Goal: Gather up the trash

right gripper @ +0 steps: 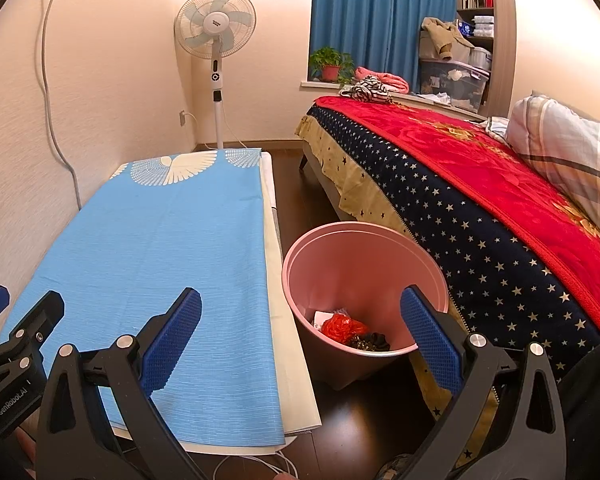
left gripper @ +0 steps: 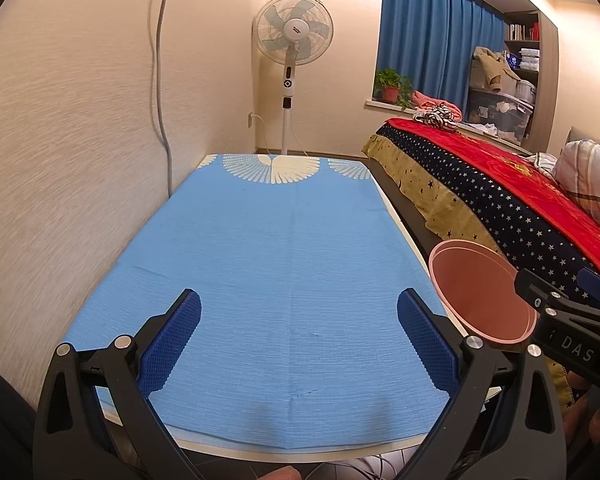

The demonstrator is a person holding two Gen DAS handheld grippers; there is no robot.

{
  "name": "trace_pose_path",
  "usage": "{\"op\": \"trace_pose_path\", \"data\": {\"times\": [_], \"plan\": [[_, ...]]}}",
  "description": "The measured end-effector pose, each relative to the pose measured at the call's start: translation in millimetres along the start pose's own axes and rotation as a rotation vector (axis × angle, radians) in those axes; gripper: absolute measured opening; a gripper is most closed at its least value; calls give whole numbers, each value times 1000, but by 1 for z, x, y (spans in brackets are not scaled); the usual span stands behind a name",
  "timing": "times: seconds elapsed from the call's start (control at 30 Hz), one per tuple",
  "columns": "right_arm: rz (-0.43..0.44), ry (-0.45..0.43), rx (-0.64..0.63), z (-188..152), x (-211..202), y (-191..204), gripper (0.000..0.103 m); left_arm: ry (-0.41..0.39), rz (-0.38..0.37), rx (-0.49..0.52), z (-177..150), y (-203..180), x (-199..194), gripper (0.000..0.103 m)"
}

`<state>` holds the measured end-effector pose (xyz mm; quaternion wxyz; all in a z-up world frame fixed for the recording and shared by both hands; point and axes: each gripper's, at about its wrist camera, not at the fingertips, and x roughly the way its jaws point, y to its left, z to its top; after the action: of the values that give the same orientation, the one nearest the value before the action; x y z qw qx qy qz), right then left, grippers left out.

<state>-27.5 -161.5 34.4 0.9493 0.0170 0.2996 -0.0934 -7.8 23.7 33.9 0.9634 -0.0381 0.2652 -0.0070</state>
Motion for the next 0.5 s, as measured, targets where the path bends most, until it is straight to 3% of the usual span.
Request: {"op": "trace_pose_path", "data": {"times": [0.5], "plan": [[1, 0, -2, 0, 0, 0, 98, -10, -6, -1, -1, 4, -4, 95]]}}
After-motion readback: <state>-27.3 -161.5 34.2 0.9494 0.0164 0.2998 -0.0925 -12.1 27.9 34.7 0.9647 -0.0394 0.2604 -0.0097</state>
